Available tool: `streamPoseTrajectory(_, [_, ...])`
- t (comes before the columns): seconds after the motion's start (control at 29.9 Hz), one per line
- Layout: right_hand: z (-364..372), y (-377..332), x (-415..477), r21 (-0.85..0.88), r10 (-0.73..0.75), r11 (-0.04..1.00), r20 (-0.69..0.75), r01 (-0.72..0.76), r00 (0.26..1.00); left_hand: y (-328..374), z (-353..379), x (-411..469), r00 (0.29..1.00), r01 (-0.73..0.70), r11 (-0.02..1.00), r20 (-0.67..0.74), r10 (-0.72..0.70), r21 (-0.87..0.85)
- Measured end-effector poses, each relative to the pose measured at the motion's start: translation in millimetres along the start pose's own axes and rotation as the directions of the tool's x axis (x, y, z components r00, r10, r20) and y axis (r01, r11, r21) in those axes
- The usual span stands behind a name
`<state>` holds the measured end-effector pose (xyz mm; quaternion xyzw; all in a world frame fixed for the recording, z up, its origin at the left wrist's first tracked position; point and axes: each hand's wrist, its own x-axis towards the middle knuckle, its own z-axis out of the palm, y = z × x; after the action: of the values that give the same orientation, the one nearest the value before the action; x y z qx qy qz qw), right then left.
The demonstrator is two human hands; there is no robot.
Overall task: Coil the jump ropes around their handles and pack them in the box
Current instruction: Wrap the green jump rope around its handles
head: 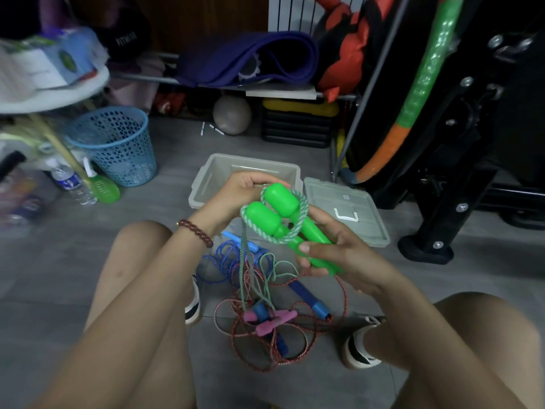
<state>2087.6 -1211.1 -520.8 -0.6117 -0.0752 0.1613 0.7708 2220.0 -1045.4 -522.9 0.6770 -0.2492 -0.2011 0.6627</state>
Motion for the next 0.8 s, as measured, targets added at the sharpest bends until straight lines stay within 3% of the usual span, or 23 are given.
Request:
streamPoseTrajectory(0.1, [3,-4,-3,-0.020,-0.048,0.999,-0.066,0.047,0.997,-2,2,-2,0.999,0.033,0.999,-0.024,-0.032,0.033])
streamPoseTrajectory(0.2, [3,-9,-1,-0.059,-0.087,0.996,-0.266,0.074,0.960,-8,7,-3,0.996,0.064,0.978,-0.067,-0.052,0.200])
streamPoseTrajectory(0.37, [-7,-6,8,-0.379,-0.279,0.921,-0.477,0.092,0.833,-15,23,-5,0.997,0.073,0.959,0.013,-0.079,0.273])
streamPoseTrajectory(0.47, [-10,-2,10,-0.488,-0.367,0.867,-0.485,0.103,0.794,-20,25,-7,1.000,-0.002,0.926,0.017,-0.004,0.379])
streamPoseTrajectory(0.57, [-13,-3,8,-0.540,-0.410,0.829,-0.413,0.144,0.813,-22,16,-10,0.999,-0.033,0.914,0.025,0.025,0.404])
streamPoseTrajectory(0.67, [-13,1,6,-0.597,-0.419,0.786,-0.324,0.160,0.848,-18,17,-11,0.998,-0.057,0.930,0.041,0.045,0.363])
streamPoseTrajectory(0.8, [-14,5,6,-0.584,-0.391,0.795,-0.280,0.168,0.877,4,21,-14,0.945,-0.277,0.949,-0.137,0.298,0.151])
